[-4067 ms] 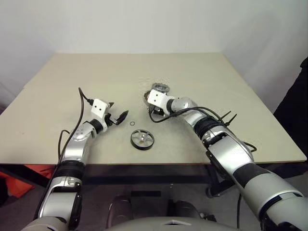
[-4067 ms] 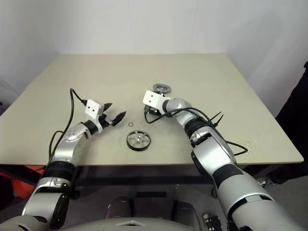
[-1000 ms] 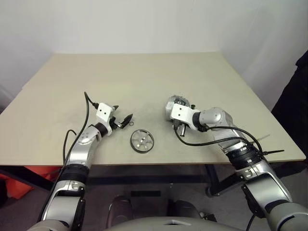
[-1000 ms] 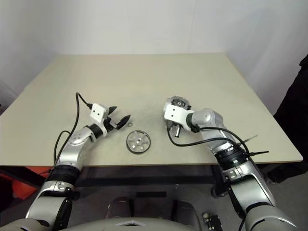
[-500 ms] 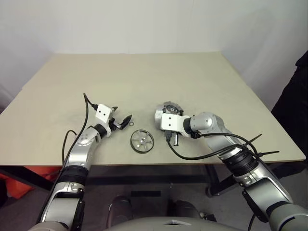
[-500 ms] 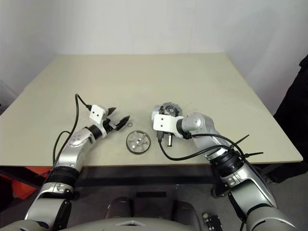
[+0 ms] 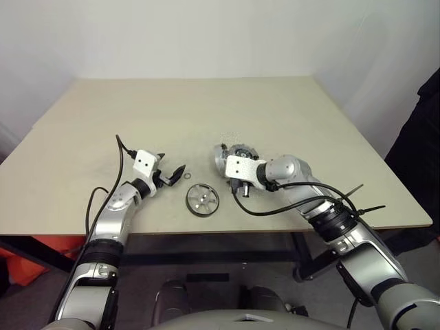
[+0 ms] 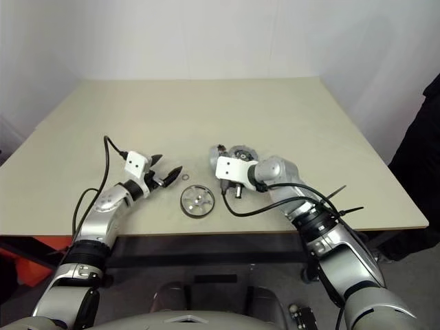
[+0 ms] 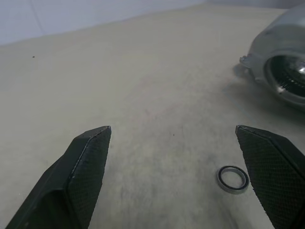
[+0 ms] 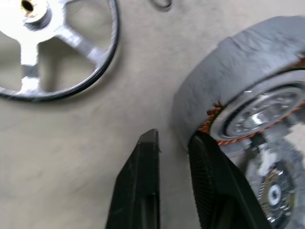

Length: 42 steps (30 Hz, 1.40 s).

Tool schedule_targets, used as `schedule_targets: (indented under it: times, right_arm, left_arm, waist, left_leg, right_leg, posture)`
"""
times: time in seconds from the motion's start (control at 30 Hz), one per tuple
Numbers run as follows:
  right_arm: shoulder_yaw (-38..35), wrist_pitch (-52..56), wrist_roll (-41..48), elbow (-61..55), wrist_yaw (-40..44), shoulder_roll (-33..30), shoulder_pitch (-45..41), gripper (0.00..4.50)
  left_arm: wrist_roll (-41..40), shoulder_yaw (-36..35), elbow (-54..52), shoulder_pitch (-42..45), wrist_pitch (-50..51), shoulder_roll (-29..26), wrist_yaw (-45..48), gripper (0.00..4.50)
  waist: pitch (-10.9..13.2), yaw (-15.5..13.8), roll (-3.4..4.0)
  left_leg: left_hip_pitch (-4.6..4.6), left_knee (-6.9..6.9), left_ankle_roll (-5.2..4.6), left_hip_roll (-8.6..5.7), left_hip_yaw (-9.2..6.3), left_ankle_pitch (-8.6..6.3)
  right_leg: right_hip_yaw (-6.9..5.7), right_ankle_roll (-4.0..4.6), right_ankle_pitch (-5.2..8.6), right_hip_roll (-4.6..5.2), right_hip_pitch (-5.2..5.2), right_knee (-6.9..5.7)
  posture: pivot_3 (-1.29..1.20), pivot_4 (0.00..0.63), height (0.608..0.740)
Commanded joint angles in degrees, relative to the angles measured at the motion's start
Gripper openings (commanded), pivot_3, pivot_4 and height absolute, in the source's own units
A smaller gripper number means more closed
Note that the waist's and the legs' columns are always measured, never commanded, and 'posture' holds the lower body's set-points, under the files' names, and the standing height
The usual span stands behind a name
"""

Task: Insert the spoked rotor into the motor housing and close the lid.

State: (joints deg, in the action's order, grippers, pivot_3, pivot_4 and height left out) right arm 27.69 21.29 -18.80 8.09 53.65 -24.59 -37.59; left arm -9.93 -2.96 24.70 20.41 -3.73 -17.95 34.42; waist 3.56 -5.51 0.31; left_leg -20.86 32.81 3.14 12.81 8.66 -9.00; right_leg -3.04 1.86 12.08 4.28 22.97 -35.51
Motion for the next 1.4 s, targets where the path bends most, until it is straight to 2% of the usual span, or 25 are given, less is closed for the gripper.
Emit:
schedule_targets:
  times: [0.03, 0.17, 0.4, 0.6, 0.73, 0.83, 0.97, 1.2, 1.4]
  right_arm:
    - [-1.8, -0.2, 0.3, -0.7, -1.2, -0.2, -1.7, 0.90]
    - [-2.2, 0.3, 1.5, -1.3, -1.2, 0.0, -1.5, 0.90]
    - [-3.9, 1.2, 3.3, -1.2, -2.7, 1.2, -2.0, 0.90]
    - [-10.1, 7.8, 11.4, -5.9, -2.2, 4.9, -1.5, 0.90]
    - [-11.7, 12.2, 16.2, -12.6, 0.3, 3.4, 2.3, 0.90]
    - [-10.8, 15.1, 18.9, -18.8, 2.5, 0.8, 5.5, 0.90]
    - [-9.6, 20.2, 23.3, -25.2, 3.0, 1.3, 7.0, 0.90]
    - [-3.8, 18.8, 19.2, -20.0, -3.4, 2.4, 8.5, 0.90]
    - [-5.8, 22.8, 22.6, -22.2, -5.9, 4.7, 10.2, 0.90]
  left_arm:
    - [-0.5, -0.9, -2.0, 0.6, -0.1, -0.6, -0.3, 4.42]
    - [-0.5, -0.9, -1.7, 0.8, -0.2, -0.8, -0.1, 4.42]
    - [-0.5, -0.9, -0.9, 1.4, -0.4, -0.9, 0.1, 4.42]
    - [-1.3, -1.8, -0.5, 2.2, 0.3, -2.1, 1.2, 4.42]
    - [-2.5, -2.6, 1.3, 4.2, 0.5, -4.5, 4.4, 4.42]
    - [-2.7, -2.9, 3.4, 6.1, 0.2, -6.5, 7.2, 4.42]
    - [-3.1, -2.3, 5.4, 7.7, 0.5, -7.4, 10.8, 4.42]
    - [-4.0, -0.1, 1.0, 6.0, 4.7, -7.4, 16.6, 4.42]
    - [-4.3, -0.2, -2.1, 4.1, 8.2, -8.5, 18.0, 4.42]
  waist:
    - [0.0, -0.1, 0.00]
    - [0.0, 0.0, 0.00]
    - [0.0, 0.0, 0.00]
    - [0.0, 0.0, 0.00]
    - [0.0, -0.3, -0.01]
    - [0.0, -0.6, -0.04]
    - [0.0, -0.5, -0.03]
    - [0.0, -0.3, -0.05]
    - [0.0, -0.3, -0.05]
  left_leg:
    - [-0.03, 0.00, 0.00, 0.00, 0.00, 0.00]
    - [-0.12, -0.05, -0.05, 0.00, 0.00, -0.03]
    - [-0.24, -0.08, -0.10, -0.01, 0.02, -0.06]
    - [-0.17, -0.06, -0.02, 0.00, 0.01, -0.01]
    - [-0.17, -0.07, -0.02, 0.00, -0.01, -0.01]
    - [-0.18, -0.08, -0.06, -0.02, -0.01, -0.04]
    - [-0.15, -0.10, -0.05, -0.01, 0.00, -0.03]
    - [-0.05, -0.10, 0.05, 0.00, 0.00, 0.03]
    - [-0.12, -0.14, 0.04, 0.00, -0.01, 0.02]
  right_leg:
    - [0.00, 0.01, -0.01, 0.00, 0.00, 0.00]
    - [0.00, 0.36, -0.20, 0.00, 0.07, 0.00]
    - [-0.01, 0.38, -0.20, -0.01, 0.16, 0.07]
    - [0.00, 0.09, -0.05, -0.01, 0.13, -0.01]
    - [-0.01, 0.35, -0.19, -0.01, 0.13, -0.03]
    - [-0.01, 0.36, -0.20, 0.00, 0.07, 0.05]
    - [0.00, 0.35, -0.19, 0.00, 0.09, 0.05]
    - [0.00, 0.01, 0.01, 0.00, 0.07, -0.02]
    - [0.00, 0.02, 0.00, 0.00, 0.12, -0.01]
  posture:
    - [0.00, 0.000, 0.740]
    - [0.00, 0.000, 0.740]
    - [0.00, 0.000, 0.740]
    - [0.00, 0.000, 0.740]
    - [0.00, 0.000, 0.740]
    - [0.00, 0.000, 0.740]
    - [0.00, 0.000, 0.740]
    - [0.00, 0.000, 0.740]
    - [0.00, 0.000, 0.740]
